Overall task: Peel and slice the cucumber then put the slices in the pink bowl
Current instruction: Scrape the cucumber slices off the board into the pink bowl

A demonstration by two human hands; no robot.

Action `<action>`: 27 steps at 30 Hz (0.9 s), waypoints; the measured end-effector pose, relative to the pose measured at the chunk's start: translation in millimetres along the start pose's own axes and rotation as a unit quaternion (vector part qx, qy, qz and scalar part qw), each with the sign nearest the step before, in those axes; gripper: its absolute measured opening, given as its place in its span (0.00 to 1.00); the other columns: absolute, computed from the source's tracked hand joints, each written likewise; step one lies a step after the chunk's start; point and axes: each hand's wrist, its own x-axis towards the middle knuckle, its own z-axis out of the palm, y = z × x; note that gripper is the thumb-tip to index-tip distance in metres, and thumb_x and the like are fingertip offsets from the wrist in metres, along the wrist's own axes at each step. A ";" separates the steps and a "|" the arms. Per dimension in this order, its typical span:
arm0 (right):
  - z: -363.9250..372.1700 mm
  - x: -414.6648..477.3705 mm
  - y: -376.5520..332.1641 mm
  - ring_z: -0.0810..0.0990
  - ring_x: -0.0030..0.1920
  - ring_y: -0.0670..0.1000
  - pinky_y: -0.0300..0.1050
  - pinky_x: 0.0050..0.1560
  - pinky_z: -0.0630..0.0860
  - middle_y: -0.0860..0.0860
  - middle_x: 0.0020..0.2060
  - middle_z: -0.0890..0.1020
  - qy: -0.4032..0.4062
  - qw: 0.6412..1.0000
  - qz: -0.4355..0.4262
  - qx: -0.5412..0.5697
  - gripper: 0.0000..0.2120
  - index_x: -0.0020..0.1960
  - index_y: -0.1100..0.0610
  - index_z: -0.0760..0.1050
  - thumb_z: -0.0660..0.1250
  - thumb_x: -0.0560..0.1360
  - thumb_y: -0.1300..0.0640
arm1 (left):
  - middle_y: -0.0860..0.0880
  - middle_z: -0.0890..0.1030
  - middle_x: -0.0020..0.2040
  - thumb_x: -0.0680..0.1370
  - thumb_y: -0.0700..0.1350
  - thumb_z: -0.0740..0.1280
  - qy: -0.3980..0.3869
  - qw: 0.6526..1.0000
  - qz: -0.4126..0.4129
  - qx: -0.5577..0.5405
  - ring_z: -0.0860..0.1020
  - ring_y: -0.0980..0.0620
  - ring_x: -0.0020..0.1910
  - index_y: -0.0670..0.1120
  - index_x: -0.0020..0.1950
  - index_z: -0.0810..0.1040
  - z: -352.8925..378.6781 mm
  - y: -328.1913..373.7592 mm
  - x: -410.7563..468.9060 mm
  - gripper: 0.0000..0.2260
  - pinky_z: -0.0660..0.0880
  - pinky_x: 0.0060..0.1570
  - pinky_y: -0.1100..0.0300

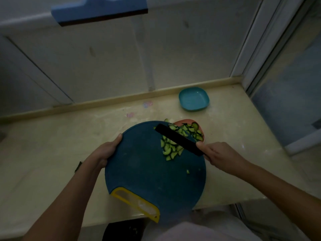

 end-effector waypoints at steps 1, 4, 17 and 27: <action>-1.2 1.4 3.5 0.71 0.25 0.47 0.46 0.35 0.67 0.55 0.25 0.73 -0.010 1.000 -0.015 -0.018 0.31 0.30 0.61 0.68 0.49 0.73 0.35 | 0.40 0.82 0.50 0.76 0.62 0.60 0.006 1.000 -0.003 0.004 0.80 0.42 0.47 0.38 0.53 0.78 0.3 0.8 0.4 0.27 0.77 0.39 0.53; 2.0 5.9 9.0 0.73 0.30 0.55 0.49 0.37 0.68 0.60 0.28 0.73 -0.053 0.994 -0.066 -0.069 0.29 0.32 0.64 0.69 0.52 0.77 0.40 | 0.40 0.82 0.50 0.75 0.63 0.60 0.020 1.000 -0.007 0.013 0.80 0.42 0.47 0.38 0.53 0.78 3.4 5.1 1.6 0.27 0.77 0.40 0.52; 11.7 24.1 74.8 0.73 0.30 0.50 0.46 0.38 0.69 0.49 0.26 0.71 -0.072 0.974 -0.127 -0.174 0.38 0.37 0.56 0.74 0.38 0.69 0.29 | 0.41 0.82 0.51 0.76 0.63 0.59 0.034 0.999 -0.011 0.000 0.80 0.42 0.49 0.38 0.54 0.78 17.9 -1.4 2.6 0.27 0.77 0.42 0.52; -9.4 46.3 97.0 0.70 0.30 0.49 0.45 0.34 0.66 0.47 0.24 0.67 -0.042 0.952 -0.148 -0.264 0.43 0.36 0.54 0.70 0.27 0.64 0.25 | 0.41 0.81 0.51 0.76 0.62 0.59 0.068 0.997 -0.005 -0.034 0.79 0.42 0.49 0.39 0.52 0.78 26.8 -15.3 5.1 0.26 0.77 0.46 0.51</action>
